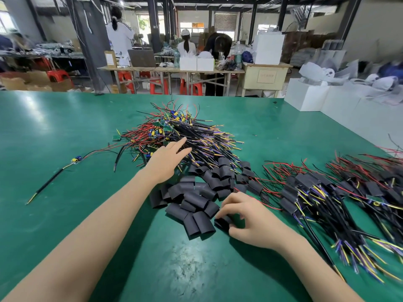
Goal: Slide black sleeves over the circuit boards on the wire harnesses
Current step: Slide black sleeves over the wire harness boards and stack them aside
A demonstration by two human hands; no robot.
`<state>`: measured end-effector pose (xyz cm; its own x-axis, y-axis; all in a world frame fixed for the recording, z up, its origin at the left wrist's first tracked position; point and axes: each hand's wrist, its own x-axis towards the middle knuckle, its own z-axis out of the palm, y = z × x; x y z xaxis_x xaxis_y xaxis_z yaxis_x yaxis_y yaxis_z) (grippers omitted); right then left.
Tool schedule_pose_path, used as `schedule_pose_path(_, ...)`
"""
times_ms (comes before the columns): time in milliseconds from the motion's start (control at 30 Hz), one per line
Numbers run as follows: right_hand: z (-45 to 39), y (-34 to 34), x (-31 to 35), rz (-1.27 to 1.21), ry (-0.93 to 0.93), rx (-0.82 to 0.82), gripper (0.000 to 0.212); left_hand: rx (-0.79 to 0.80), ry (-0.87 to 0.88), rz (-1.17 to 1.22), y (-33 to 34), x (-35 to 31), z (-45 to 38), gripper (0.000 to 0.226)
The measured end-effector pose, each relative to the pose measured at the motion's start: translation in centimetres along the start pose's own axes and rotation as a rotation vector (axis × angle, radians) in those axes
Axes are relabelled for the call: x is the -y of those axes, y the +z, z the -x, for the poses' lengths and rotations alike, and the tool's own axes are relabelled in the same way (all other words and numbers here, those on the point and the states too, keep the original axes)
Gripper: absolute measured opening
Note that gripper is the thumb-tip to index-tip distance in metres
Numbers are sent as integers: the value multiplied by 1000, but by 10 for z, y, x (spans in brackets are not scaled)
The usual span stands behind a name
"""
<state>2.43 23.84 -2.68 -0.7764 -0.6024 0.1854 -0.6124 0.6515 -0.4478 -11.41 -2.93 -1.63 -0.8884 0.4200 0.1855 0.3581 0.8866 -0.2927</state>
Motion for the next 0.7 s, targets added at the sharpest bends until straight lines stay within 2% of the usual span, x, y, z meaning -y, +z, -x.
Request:
schedule_pose_path(133, 1, -3, -3, 7, 2, -16, 26, 40, 23, -221, -6, 3, -9, 79)
schedule_pose_path(233, 1, -4, -5, 33, 0, -10, 24, 17, -2, -297, -15, 1, -16, 52)
schedule_pose_path(333, 2, -7, -6, 8, 8, 8, 27, 57, -138, -222, -20, 4, -16, 30)
schedule_pose_path(467, 3, -11, -8, 15, 14, 15, 29, 75, -302, 53, -25, 13, -1, 10)
schedule_pose_path(567, 2, -10, -9, 44, 13, 17, 33, -25, -350, 188, -18, 23, 20, 17)
schedule_pose_path(700, 1, -10, -10, 73, 12, 24, 31, -341, -354, 392, -11, 37, 46, 14)
